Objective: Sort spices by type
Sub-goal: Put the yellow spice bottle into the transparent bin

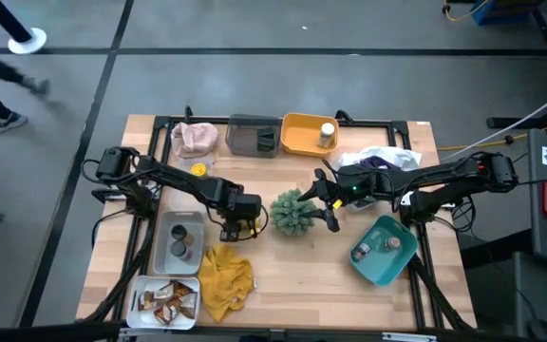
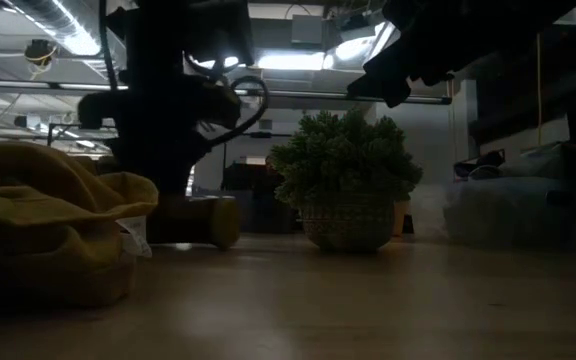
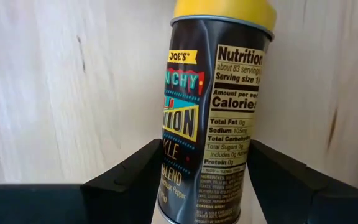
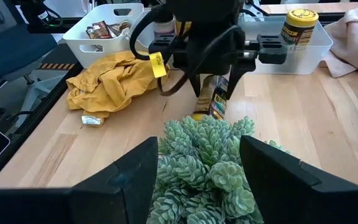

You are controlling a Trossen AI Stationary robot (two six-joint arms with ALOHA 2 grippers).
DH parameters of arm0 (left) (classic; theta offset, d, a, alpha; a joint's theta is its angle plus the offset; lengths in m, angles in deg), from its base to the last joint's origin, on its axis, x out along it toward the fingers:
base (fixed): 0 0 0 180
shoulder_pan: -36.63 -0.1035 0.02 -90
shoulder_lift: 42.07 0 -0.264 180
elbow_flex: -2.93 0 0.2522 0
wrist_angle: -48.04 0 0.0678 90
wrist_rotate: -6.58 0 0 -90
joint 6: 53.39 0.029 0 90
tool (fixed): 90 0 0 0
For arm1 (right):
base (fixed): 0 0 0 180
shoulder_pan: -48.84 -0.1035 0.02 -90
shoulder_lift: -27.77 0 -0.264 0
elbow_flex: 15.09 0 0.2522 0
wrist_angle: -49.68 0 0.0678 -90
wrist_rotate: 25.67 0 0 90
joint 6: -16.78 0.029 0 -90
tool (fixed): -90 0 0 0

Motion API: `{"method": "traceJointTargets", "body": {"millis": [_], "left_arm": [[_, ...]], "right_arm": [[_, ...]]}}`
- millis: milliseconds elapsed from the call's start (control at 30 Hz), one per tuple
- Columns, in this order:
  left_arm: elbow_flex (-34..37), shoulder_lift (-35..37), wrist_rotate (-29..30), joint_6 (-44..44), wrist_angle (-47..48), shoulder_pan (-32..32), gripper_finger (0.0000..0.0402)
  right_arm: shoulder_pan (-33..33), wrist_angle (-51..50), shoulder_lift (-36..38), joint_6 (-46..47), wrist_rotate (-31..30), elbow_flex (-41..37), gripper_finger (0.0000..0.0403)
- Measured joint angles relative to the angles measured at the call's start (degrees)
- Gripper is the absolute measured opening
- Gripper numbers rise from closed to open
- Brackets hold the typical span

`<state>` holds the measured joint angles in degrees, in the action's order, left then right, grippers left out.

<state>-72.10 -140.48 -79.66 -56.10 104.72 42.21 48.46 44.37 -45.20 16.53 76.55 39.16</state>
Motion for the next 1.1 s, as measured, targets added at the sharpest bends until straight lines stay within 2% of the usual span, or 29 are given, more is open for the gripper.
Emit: {"method": "traceJointTargets", "body": {"millis": [600, 833, 1100], "left_arm": [[-0.2, -3.5, -1.0, -5.0, -2.3, -0.1, 0.021], [-0.2, -3.6, -4.8, -10.9, -4.5, -0.2, 0.0176], [-1.1, -3.3, -5.5, -14.0, -5.1, -0.1, 0.0181]], "right_arm": [[0.0, 0.1, 0.0, 0.0, 0.0, 0.0, 0.0225], [0.0, 0.4, 0.0, 0.0, 0.0, 0.0, 0.0225], [0.0, 0.4, 0.0, 0.0, 0.0, 0.0, 0.0225]]}}
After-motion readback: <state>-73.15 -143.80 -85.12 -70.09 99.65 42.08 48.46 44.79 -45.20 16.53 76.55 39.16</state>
